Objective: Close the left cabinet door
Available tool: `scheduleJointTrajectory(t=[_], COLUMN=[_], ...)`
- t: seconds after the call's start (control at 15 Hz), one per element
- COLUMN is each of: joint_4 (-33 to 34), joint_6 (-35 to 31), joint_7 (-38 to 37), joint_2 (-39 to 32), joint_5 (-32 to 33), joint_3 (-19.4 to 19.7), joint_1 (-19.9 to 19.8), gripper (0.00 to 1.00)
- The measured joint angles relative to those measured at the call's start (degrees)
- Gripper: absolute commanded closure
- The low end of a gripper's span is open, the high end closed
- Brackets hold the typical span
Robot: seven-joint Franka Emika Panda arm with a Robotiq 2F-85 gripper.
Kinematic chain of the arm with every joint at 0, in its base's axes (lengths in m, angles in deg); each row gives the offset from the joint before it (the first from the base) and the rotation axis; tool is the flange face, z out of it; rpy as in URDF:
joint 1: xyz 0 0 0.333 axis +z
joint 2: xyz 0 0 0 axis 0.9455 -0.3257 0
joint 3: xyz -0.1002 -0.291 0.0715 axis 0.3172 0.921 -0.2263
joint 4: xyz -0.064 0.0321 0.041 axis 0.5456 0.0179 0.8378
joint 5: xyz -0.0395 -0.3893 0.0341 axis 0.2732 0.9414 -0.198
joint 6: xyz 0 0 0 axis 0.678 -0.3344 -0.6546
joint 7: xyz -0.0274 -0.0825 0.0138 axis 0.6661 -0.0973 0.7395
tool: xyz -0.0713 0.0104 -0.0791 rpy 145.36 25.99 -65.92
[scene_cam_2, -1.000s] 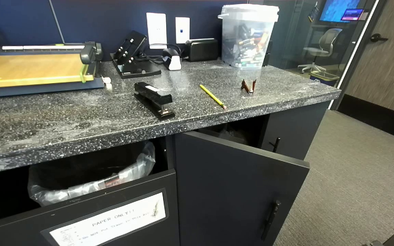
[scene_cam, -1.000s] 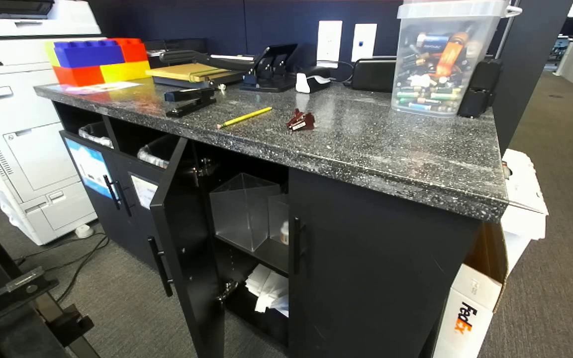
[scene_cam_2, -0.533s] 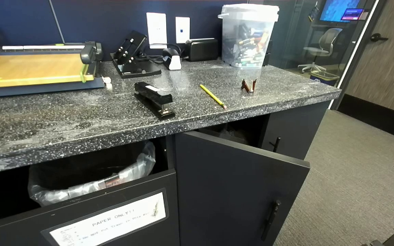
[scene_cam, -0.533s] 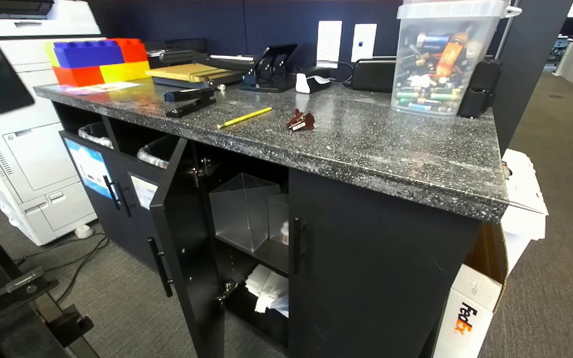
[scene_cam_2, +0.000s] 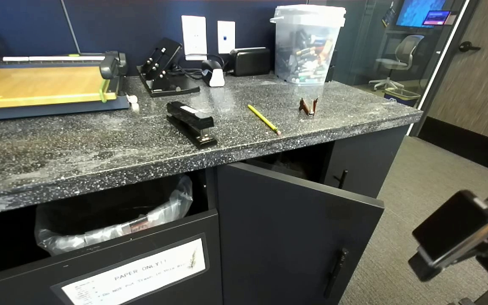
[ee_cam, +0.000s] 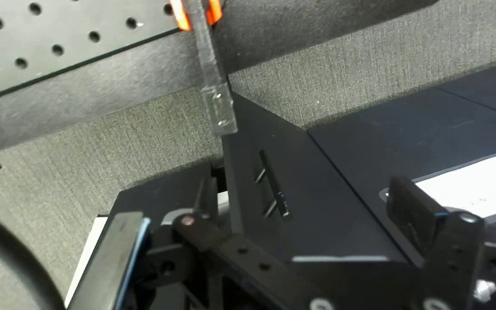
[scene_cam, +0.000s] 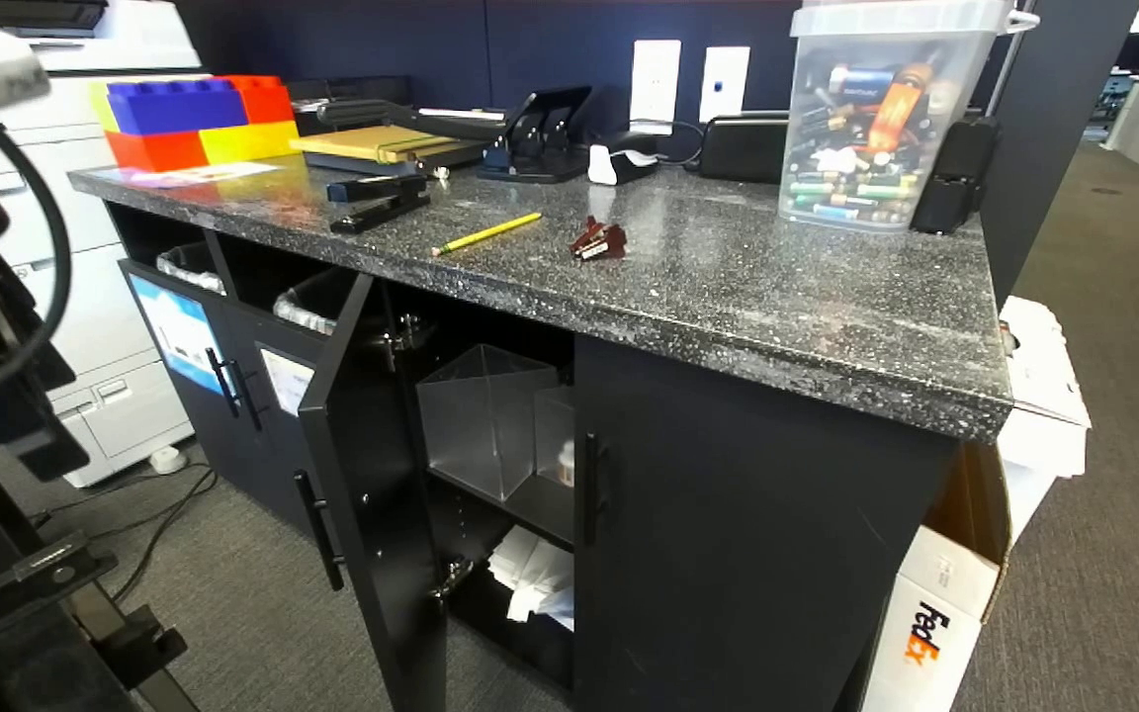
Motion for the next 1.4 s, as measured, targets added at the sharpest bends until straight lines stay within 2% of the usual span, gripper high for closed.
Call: scheduleJointTrajectory(t=[0.2, 0.53, 0.87, 1.13, 1.4], joint_4=[2.3, 8.3, 15.1, 19.5, 21.0], joint_6=[-5.5, -8.3, -8.3, -8.4, -10.7], joint_7=[-5.9, -6.1, -6.8, -3.7, -2.9], joint_2=[-7.3, -13.9, -20.5, -23.8, -24.3], joint_5=[6.1, 6.4, 6.1, -2.6, -6.6], joint_3=[3.2, 11.4, 13.2, 14.2, 20.1], joint_1=[1.3, 4.8, 7.2, 10.9, 16.6], gripper=[0.00, 0.00, 0.00, 0.00, 0.00])
